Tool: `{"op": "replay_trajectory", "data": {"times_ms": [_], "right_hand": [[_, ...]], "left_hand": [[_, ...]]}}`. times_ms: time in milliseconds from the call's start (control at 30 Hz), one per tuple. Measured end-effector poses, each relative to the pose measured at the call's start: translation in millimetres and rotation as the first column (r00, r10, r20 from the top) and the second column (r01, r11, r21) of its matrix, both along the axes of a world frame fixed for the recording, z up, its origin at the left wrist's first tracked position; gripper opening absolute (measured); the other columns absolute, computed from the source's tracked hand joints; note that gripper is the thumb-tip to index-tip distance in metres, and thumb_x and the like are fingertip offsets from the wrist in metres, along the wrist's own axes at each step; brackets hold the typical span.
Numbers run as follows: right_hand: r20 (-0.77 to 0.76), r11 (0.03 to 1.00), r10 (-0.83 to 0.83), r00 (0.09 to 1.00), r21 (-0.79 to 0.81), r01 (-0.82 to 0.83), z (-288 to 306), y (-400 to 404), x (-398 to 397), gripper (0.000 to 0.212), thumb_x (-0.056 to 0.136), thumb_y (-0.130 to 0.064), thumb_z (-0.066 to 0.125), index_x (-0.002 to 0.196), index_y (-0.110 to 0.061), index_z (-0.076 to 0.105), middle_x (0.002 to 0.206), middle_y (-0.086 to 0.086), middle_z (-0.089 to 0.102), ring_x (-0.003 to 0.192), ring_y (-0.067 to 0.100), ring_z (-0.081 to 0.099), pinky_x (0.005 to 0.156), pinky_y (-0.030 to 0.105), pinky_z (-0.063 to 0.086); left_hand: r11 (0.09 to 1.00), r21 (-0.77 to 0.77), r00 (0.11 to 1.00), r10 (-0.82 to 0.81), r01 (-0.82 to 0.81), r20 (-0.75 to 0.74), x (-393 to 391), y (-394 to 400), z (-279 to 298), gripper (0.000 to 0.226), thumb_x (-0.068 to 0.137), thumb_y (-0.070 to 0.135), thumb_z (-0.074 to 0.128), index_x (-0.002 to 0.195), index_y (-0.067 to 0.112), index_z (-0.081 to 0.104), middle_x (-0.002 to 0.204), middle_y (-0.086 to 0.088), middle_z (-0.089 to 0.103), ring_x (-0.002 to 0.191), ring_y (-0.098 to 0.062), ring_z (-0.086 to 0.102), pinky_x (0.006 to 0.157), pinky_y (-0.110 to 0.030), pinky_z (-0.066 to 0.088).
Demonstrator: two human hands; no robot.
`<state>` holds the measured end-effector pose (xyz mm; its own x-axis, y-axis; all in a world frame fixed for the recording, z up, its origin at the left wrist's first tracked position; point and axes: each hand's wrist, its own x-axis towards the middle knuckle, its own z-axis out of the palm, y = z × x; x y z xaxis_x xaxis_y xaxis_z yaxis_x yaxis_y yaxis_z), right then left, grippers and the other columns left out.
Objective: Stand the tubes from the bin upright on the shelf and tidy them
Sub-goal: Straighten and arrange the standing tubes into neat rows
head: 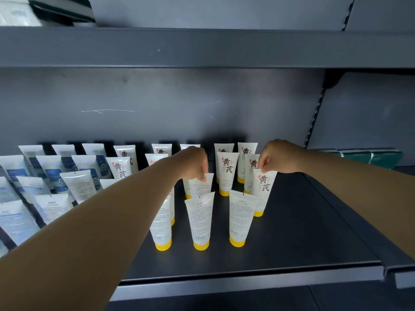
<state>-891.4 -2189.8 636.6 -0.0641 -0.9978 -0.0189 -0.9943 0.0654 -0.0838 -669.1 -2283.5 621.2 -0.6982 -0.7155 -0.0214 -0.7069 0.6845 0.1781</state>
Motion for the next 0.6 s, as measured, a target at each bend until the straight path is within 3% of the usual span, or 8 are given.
{"op": "replay_trajectory", "data": {"times_ms": [133,400,600], "right_hand": [[-0.010,1.000,-0.010,1.000,0.021,0.011,3.3,-2.6,4.7,0.019,0.084,-0.015,0.068,0.102,-0.014,0.073,0.107,-0.002,0.071,0.085,0.007,0.058,0.071,0.017,0.041],[0.008,0.999,-0.021,1.000,0.035,0.020,4.7,-1.5,5.2,0.020,0.083,-0.014,0.070,0.102,-0.014,0.074,0.107,-0.003,0.071,0.086,0.007,0.059,0.076,0.019,0.042],[0.020,1.000,0.005,1.000,0.013,-0.005,2.7,-4.7,8.3,0.015,0.081,-0.013,0.071,0.096,-0.015,0.076,0.099,-0.005,0.072,0.080,0.006,0.059,0.062,0.010,0.036]], "left_hand": [[1.000,0.000,1.000,0.008,-0.008,-0.009,0.8,1.8,0.4,0.024,0.080,0.018,0.072,0.103,0.010,0.072,0.104,-0.004,0.071,0.095,-0.017,0.064,0.078,-0.022,0.045],[1.000,-0.001,1.000,0.016,-0.016,-0.026,2.3,5.0,-0.6,0.025,0.080,0.018,0.073,0.103,0.009,0.071,0.105,-0.005,0.071,0.097,-0.018,0.064,0.082,-0.023,0.047],[1.000,-0.004,1.000,0.021,-0.021,-0.022,2.3,6.8,-0.1,0.026,0.081,0.018,0.072,0.105,0.008,0.071,0.106,-0.005,0.070,0.098,-0.019,0.064,0.083,-0.024,0.046]]}}
